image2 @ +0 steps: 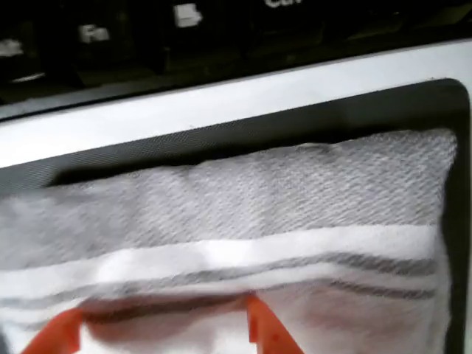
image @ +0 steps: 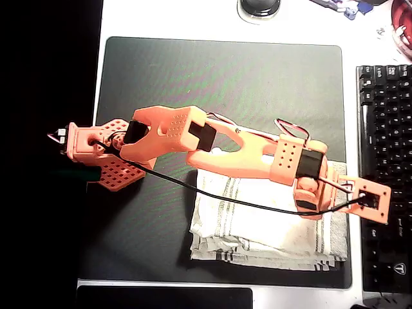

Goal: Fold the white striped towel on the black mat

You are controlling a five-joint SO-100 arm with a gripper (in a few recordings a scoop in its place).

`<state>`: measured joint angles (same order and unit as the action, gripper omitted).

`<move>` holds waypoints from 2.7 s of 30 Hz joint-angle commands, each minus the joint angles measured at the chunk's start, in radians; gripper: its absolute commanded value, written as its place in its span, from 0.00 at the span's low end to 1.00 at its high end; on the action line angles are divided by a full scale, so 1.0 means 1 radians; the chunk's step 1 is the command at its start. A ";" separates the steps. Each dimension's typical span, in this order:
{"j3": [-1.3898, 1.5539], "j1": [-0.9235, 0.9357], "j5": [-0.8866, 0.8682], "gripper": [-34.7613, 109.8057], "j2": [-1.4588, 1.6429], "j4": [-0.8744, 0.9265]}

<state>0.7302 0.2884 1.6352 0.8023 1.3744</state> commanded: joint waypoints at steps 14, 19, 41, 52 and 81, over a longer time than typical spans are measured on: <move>0.066 0.026 0.018 0.51 -0.075 -0.212; 0.043 0.034 0.032 0.50 -0.026 -0.150; 0.641 0.156 0.264 0.50 0.604 0.268; 1.020 0.202 0.313 0.50 0.650 0.063; 1.221 0.316 0.419 0.50 0.980 -0.133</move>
<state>1.9420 0.5829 2.0448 1.6536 1.2103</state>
